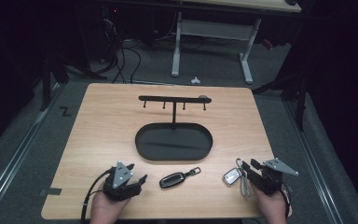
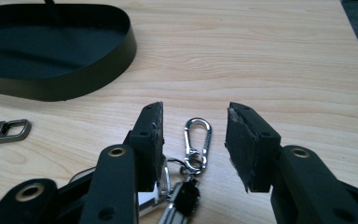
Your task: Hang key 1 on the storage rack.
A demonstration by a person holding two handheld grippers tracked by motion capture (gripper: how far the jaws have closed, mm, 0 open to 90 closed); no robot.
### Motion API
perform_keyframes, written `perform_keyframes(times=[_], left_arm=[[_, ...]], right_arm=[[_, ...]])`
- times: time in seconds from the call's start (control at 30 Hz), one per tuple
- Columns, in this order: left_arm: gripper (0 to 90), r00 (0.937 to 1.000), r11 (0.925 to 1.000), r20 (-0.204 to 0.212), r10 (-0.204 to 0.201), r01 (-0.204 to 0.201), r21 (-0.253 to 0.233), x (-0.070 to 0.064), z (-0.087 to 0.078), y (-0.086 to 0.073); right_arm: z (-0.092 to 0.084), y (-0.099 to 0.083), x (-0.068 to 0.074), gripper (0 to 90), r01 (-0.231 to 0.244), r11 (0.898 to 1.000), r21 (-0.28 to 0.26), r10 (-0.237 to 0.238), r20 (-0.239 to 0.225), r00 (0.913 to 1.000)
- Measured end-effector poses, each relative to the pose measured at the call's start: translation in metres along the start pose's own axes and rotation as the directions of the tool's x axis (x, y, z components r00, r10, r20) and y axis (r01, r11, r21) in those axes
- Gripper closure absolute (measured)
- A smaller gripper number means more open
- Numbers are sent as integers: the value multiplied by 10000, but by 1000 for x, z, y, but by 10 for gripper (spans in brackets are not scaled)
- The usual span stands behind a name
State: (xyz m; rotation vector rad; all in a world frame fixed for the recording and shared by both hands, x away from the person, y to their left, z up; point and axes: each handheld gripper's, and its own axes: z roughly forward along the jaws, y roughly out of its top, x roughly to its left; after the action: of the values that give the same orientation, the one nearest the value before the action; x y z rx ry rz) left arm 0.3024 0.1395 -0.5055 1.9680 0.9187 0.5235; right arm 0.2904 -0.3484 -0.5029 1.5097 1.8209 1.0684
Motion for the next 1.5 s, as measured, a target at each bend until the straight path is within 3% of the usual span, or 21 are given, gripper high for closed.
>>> perform_keyframes(times=[0.07,0.33,0.47,0.57,0.63,0.87,0.9,1.03,1.23,1.27,1.33,1.37,1.4,1.43,1.47,1.5], left_arm=[[380,9993,9994,93,-349,350,-61,9,1,-4],[366,9993,9994,203,-325,322,158,13,9,-13],[347,9993,9994,204,-327,325,104,14,10,-14],[332,9969,9974,377,-684,691,-179,16,8,-12],[332,9967,9971,382,-711,721,-248,16,8,-11],[339,9978,9982,364,-552,559,-193,15,12,-10],[339,9979,9985,378,-523,529,-166,15,12,-10],[339,9979,9985,410,-497,505,-191,13,12,-10],[339,9981,9990,478,-396,406,-196,13,13,-10],[338,9982,9991,475,-369,377,-170,13,14,-10],[339,9982,9993,496,-341,348,-136,12,14,-11],[339,9982,9993,501,-324,331,-143,12,14,-11],[339,9983,9994,500,-309,317,-154,12,14,-11],[339,9984,9996,490,-274,280,-106,12,13,-12],[339,9984,9996,490,-274,280,-106,12,13,-12],[339,9985,9997,489,-247,250,-74,12,13,-12]], right_arm=[[1,0,3,574,153,9999,23,-154,99,9998],[6,-1,8,589,359,9991,216,-366,340,9988],[8,0,14,592,655,9975,254,-660,212,9976],[8,1,19,608,1039,9944,211,-1038,-58,9946],[8,1,21,608,1047,9943,198,-1044,-159,9944],[4,2,37,577,1660,9861,-12,-1659,-459,9851],[4,3,44,559,1945,9809,-41,-1945,-511,9796],[4,4,59,554,2263,9739,-154,-2268,-797,9707],[7,5,77,584,2524,9674,-196,-2527,-1342,9582],[8,6,86,602,2641,9642,-229,-2643,-1585,9513],[9,6,90,612,2698,9626,-237,-2699,-1692,9479],[10,6,98,628,2858,9580,-243,-2850,-1935,9388],[10,6,98,628,2858,9580,-243,-2850,-1935,9388],[12,6,106,635,2931,9559,-183,-2898,-2193,9316],[12,6,106,635,2931,9559,-183,-2898,-2193,9316],[13,6,110,635,3029,9529,-164,-2985,-2299,9263]])
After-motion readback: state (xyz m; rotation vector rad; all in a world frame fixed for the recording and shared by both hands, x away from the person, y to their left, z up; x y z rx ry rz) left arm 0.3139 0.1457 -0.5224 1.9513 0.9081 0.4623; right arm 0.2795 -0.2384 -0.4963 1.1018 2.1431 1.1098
